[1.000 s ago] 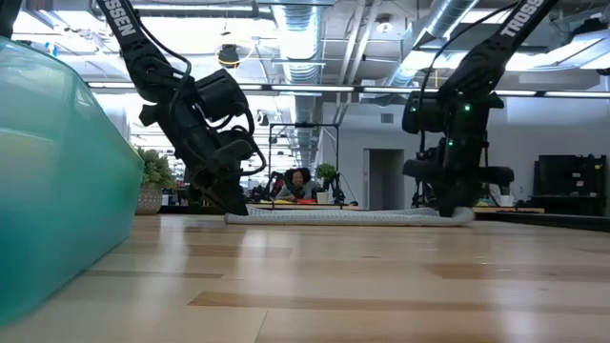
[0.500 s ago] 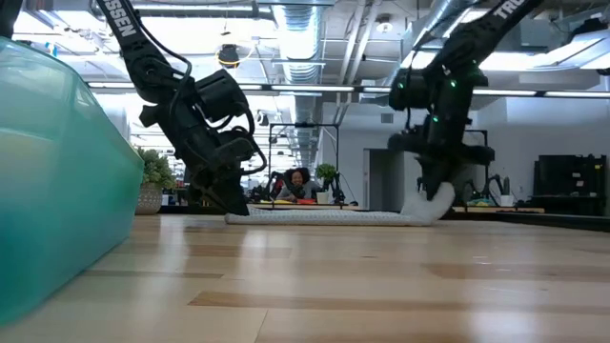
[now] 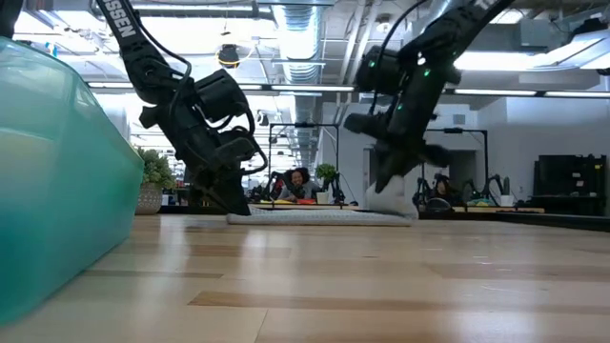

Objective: Fold microfiber towels
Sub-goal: Fold the gray towel and put into the bin

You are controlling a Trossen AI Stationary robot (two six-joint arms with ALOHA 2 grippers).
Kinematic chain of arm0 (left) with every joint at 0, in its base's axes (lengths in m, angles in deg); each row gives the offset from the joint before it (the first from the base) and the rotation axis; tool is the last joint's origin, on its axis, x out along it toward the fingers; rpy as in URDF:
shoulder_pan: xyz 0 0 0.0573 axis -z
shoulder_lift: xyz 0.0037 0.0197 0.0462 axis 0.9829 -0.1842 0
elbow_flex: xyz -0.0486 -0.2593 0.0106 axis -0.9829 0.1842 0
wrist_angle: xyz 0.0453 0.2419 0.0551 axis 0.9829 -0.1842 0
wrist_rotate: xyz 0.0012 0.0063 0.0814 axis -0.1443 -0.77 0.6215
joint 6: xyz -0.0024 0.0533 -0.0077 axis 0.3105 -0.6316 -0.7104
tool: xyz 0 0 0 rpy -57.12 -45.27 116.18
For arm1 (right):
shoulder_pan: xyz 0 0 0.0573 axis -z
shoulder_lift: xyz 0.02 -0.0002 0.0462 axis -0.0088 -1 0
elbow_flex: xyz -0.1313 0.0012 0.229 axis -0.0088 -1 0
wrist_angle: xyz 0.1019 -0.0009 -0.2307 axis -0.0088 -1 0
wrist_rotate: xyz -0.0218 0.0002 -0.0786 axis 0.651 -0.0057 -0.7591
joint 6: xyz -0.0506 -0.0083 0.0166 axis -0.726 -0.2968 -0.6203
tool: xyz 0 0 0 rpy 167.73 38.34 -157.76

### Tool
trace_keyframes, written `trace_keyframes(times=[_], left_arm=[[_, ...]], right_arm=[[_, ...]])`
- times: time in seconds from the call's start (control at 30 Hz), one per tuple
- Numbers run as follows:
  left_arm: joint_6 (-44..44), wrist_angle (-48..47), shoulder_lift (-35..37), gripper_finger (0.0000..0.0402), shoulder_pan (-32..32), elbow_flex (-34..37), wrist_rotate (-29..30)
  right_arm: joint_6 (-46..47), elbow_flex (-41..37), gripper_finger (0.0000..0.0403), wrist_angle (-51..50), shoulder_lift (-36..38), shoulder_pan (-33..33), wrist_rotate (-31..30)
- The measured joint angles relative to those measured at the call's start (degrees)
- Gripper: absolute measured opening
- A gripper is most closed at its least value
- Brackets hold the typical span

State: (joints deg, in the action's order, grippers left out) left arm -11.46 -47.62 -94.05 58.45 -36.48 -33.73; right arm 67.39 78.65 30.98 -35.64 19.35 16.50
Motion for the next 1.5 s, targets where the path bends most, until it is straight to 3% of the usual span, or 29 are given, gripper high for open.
trace_keyframes(times=[0.27,0.47,1.13,1.5], left_arm=[[0.0,0.5,0.0,0.0000,1.1,0.0,0.0],[0.0,0.7,0.0,0.0000,1.6,0.0,0.0],[2.2,2.0,0.0,0.0000,1.6,0.0,0.0],[2.6,2.2,0.0,0.0000,1.9,0.0,0.1]], right_arm=[[1.1,4.4,0.0026,2.2,-6.4,-2.2,0.4],[1.0,8.7,0.0027,2.7,-6.6,-3.3,-1.4],[1.7,7.3,0.0034,5.9,-6.7,-3.7,-1.7],[0.0,7.3,0.0072,8.0,-6.7,-3.8,-1.7]])
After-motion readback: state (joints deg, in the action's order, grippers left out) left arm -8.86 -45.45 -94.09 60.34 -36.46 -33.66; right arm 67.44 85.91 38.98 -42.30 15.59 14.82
